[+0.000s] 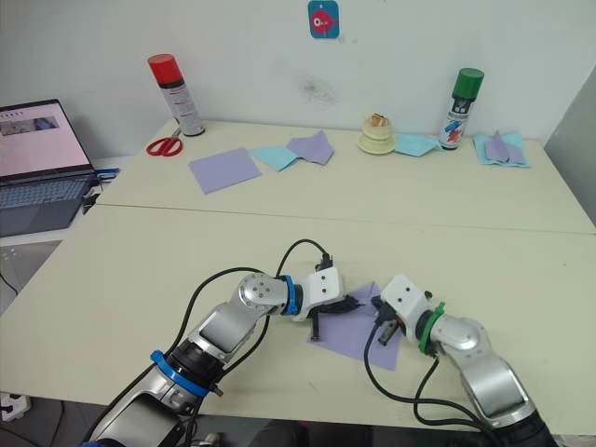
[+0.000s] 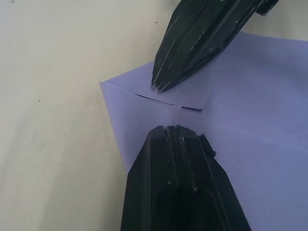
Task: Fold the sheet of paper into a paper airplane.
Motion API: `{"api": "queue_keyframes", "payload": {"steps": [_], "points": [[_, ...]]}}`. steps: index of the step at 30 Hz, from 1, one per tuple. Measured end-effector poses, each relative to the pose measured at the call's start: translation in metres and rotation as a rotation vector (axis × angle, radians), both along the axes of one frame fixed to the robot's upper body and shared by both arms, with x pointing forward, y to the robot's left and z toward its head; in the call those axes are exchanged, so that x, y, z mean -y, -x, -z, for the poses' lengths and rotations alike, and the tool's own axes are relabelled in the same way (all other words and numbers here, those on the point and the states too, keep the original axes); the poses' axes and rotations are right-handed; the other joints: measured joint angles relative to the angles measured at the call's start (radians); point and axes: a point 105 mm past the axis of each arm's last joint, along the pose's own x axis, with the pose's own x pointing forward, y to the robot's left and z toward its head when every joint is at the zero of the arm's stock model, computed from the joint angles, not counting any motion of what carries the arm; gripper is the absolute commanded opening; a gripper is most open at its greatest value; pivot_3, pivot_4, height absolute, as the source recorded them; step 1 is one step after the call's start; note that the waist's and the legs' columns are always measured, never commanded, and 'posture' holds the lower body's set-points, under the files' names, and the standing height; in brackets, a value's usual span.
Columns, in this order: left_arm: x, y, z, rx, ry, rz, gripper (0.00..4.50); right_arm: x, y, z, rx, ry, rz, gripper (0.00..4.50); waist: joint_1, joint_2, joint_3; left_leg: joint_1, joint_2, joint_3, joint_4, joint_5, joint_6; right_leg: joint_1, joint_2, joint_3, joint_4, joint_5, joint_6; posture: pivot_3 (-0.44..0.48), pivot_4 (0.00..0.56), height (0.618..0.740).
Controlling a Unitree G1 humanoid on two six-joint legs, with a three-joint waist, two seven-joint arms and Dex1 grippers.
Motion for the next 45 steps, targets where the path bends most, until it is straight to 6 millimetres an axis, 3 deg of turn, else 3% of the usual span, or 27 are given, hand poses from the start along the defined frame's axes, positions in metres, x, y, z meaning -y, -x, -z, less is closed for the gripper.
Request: {"api": "queue_keyframes", "payload": {"steps": [7, 14, 25, 32, 36, 39, 42, 45], "points": [[0.0, 0.0, 0.0, 0.0, 0.0, 0.0, 0.03, -0.007, -0.008, -0.009, 0.033, -0.034, -0.008, 0.0, 0.0, 0.0, 0.0, 0.0, 0.0, 0.0, 0.0, 0.0, 0.0, 0.0, 0.0, 0.0, 0.0, 0.0, 0.0, 0.0, 0.15, 0.717], [0.0, 0.0, 0.0, -0.001, 0.001, 0.0, 0.03, -0.018, -0.019, 0.002, 0.019, -0.031, -0.038, 0.0, 0.001, 0.0, 0.0, 0.0, 0.0, 0.0, 0.0, 0.0, 0.0, 0.0, 0.0, 0.0, 0.0, 0.0, 0.0, 0.0, 0.15, 0.717], [0.001, 0.001, -0.001, -0.019, 0.012, -0.008, 0.03, -0.019, -0.02, 0.006, 0.037, -0.003, -0.063, 0.0, 0.001, 0.0, 0.0, 0.0, 0.0, 0.0, 0.0, 0.0, 0.0, 0.0, 0.0, 0.0, 0.0, 0.0, 0.0, 0.0, 0.15, 0.717], [0.001, 0.004, -0.003, -0.067, 0.021, -0.017, 1.86, -0.021, -0.02, 0.006, 0.038, 0.001, -0.067, 0.0, -0.002, 0.001, 0.0, 0.0, 0.0, 0.0, 0.0, 0.0, 0.0, 0.0, 0.0, 0.0, 0.0, 0.0, 0.0, 0.0, 0.15, 0.717], [-0.009, 0.01, -0.008, -0.081, -0.013, 0.013, 1.86, -0.023, -0.021, 0.006, 0.041, -0.004, -0.071, 0.0, -0.009, 0.003, 0.003, -0.001, 0.0, 0.0, -0.001, 0.002, -0.003, -0.002, 0.0, 0.0, 0.001, 0.0, 0.0, 0.0, 0.15, 0.717], [-0.024, 0.011, -0.022, -0.106, -0.005, -0.004, 1.86, -0.025, -0.021, 0.004, 0.049, -0.009, -0.076, 0.0, -0.015, 0.005, 0.009, -0.002, 0.001, 0.0, 0.0, 0.002, -0.003, -0.003, 0.0, 0.0, 0.002, 0.0, 0.0, 0.0, 0.15, 0.717], [-0.039, 0.003, -0.05, -0.125, 0.067, -0.041, 1.86, -0.025, -0.022, 0.003, 0.056, -0.009, -0.08, 0.0, -0.016, 0.003, 0.014, -0.002, 0.001, 0.0, 0.0, 0.002, -0.003, -0.003, 0.0, 0.0, 0.003, 0.0, 0.0, 0.0, 0.15, 0.717], [-0.049, -0.008, -0.076, -0.105, 0.124, -0.07, 1.23, -0.026, -0.022, 0.003, 0.057, -0.009, -0.083, 0.0, -0.017, 0.003, 0.014, -0.002, 0.001, 0.0, 0.0, 0.002, -0.003, -0.003, 0.001, 0.0, 0.003, 0.0, 0.0, 0.0, 0.15, 0.717]]}}
